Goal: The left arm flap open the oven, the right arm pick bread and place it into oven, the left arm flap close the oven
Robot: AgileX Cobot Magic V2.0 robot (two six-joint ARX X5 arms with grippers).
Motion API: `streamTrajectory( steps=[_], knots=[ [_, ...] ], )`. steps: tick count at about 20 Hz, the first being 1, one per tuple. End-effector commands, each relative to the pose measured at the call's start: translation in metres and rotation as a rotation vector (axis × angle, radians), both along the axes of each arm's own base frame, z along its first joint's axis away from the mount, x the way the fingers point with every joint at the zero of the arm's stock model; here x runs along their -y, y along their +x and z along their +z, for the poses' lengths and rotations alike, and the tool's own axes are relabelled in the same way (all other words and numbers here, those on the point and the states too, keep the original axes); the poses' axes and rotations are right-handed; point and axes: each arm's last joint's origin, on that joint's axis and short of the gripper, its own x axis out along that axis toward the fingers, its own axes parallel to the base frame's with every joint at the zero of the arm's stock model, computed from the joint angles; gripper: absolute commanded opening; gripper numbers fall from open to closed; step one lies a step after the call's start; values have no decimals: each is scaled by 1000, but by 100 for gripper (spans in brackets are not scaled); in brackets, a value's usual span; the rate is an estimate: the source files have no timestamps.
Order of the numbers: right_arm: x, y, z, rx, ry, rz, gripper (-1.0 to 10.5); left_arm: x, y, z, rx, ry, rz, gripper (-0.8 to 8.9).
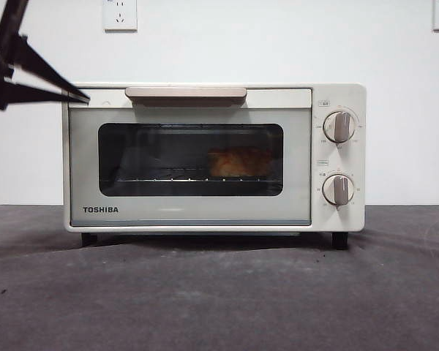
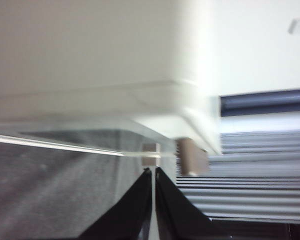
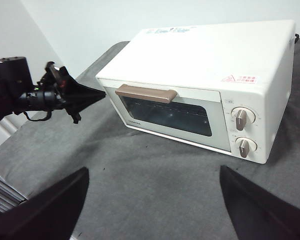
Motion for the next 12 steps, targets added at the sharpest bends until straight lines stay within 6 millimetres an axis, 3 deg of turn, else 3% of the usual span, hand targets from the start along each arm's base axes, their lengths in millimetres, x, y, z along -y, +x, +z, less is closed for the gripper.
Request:
streamTrajectory(
  steps=[1,12],
  knots=[
    [1,-2,6,26,11,11,418,0,-4,16,67,-9,-15,16],
    [1,-1,6,45,-11,17,418,-2,-44,70,253,64,-26,16]
  ],
)
